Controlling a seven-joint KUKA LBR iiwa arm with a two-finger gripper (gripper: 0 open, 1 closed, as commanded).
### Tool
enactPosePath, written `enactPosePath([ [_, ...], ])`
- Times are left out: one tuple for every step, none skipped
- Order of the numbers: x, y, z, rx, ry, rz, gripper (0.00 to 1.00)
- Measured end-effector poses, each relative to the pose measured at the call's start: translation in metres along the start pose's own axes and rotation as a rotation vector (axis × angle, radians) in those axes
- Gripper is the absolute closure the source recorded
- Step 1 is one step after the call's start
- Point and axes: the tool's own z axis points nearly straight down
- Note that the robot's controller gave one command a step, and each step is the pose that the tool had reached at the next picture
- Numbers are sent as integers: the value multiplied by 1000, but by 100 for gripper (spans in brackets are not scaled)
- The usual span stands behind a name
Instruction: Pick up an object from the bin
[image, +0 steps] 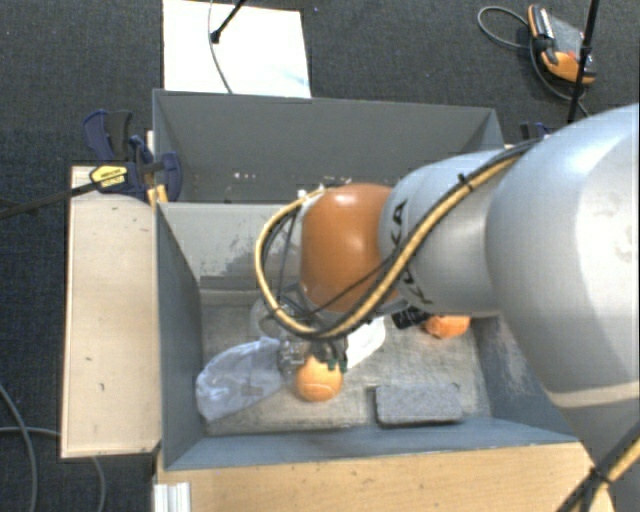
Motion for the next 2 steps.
enactPosePath([
  [2, -1, -13, 3, 7, 0, 100],
  [1, -1, -34, 3, 5, 1, 100],
])
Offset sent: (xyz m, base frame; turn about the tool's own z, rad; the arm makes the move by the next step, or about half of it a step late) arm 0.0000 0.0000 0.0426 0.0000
